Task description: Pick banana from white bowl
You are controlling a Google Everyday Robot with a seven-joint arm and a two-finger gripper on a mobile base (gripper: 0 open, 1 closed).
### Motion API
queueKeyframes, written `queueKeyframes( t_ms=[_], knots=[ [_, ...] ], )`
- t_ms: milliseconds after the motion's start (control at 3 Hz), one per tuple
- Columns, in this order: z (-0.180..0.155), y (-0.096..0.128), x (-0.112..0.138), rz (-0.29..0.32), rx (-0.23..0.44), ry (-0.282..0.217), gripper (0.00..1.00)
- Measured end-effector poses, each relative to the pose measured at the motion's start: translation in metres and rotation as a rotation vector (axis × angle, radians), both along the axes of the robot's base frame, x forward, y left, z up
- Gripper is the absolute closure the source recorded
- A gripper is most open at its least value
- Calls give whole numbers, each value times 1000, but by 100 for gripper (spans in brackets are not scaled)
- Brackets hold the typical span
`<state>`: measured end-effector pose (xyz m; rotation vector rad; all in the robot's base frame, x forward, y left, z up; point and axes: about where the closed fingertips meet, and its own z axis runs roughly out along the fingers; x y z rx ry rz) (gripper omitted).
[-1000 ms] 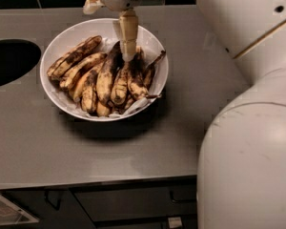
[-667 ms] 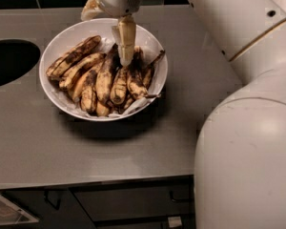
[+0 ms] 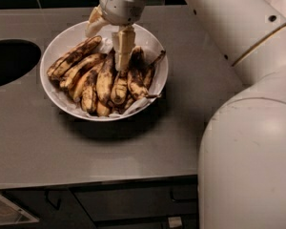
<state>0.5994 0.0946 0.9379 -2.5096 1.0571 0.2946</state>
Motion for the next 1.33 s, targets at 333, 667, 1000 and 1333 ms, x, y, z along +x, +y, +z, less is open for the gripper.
queueKeyframes(
  t_ms=[333, 667, 1000, 1333],
  knots=[
    [-3, -2, -3, 5, 9, 13, 24],
    [-1, -4, -3, 10, 9, 25, 25],
    [-2, 5, 4, 23, 10, 36, 25],
    [-2, 17, 14, 29, 16, 35, 25]
  ],
)
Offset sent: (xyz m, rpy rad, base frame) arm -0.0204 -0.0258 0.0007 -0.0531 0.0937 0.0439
